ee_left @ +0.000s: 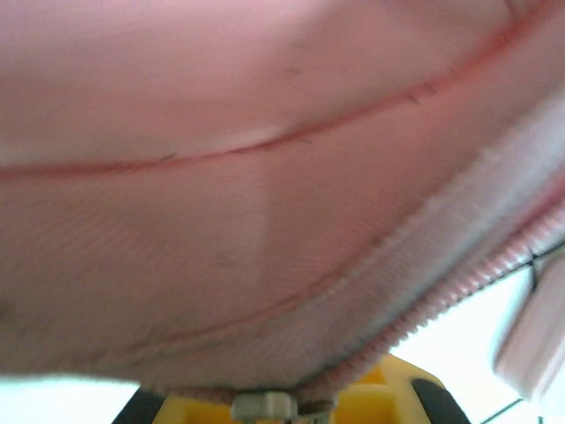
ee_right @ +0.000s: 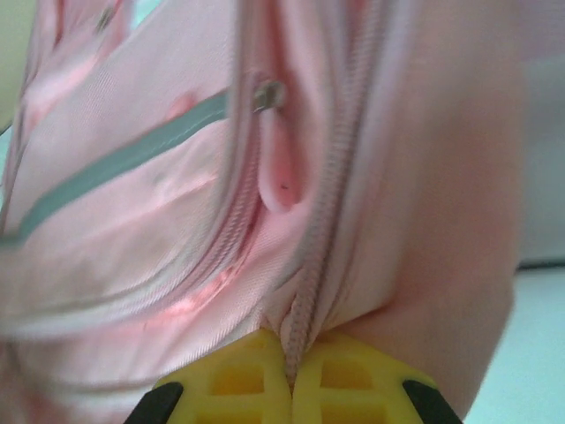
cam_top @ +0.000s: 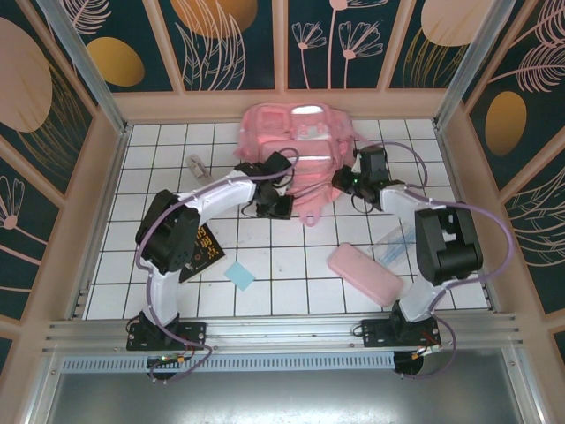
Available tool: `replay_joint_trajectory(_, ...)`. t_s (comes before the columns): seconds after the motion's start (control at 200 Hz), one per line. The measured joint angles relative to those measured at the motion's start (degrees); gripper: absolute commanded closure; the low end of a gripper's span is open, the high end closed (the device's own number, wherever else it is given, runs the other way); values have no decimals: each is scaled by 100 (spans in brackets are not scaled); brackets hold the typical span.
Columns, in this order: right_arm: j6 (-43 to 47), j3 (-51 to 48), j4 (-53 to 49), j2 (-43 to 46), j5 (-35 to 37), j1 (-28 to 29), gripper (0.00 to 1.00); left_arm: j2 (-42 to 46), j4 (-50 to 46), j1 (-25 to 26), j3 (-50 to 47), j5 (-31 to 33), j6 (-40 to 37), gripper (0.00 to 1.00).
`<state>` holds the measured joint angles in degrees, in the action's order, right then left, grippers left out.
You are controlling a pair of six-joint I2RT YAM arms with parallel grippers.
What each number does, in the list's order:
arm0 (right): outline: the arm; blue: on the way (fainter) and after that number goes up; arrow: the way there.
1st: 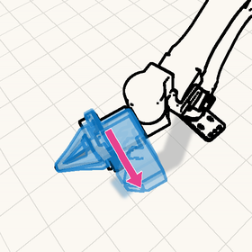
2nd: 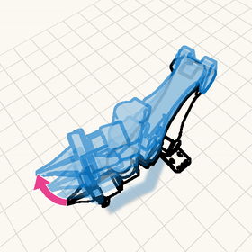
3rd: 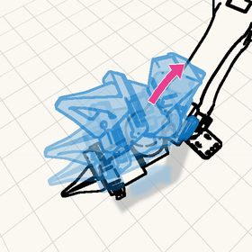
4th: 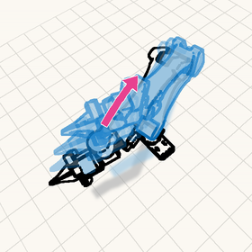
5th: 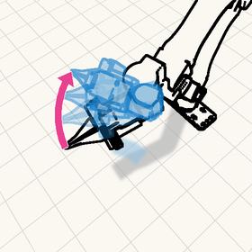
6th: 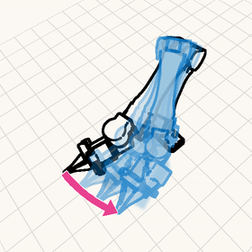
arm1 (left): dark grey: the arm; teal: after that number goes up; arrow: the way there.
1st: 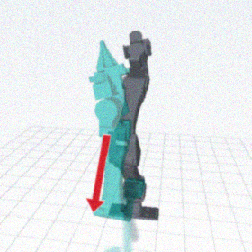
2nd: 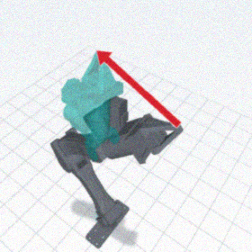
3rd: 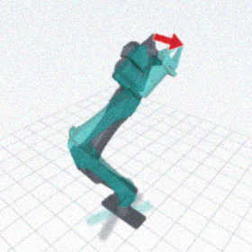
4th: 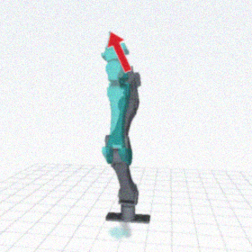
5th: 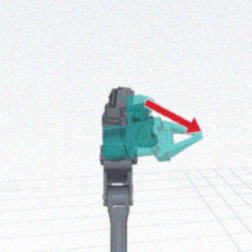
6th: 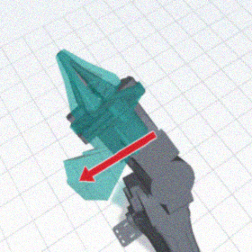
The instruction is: Pack the student bag
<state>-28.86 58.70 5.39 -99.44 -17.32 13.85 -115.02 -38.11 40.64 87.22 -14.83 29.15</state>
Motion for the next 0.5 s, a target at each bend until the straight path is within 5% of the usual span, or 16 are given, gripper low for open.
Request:
replay_joint_trajectory(0.035,11,197,-44,-162,-11,-4,97,0,94,131,-15,-59,146,100)
replay_joint_trajectory(0.125,-4,636,-264,-437,22,9,56,-2,345,380,-35,-232,505,100)
replay_joint_trajectory(0.195,-120,837,-321,-420,260,-20,38,-7,382,472,-33,-299,721,100)
replay_joint_trajectory(0.3,-365,765,-487,31,525,-105,30,-177,249,514,155,-343,870,100)
replay_joint_trajectory(0.5,-1088,-413,-588,1766,407,-138,29,-621,181,511,658,-411,887,100)
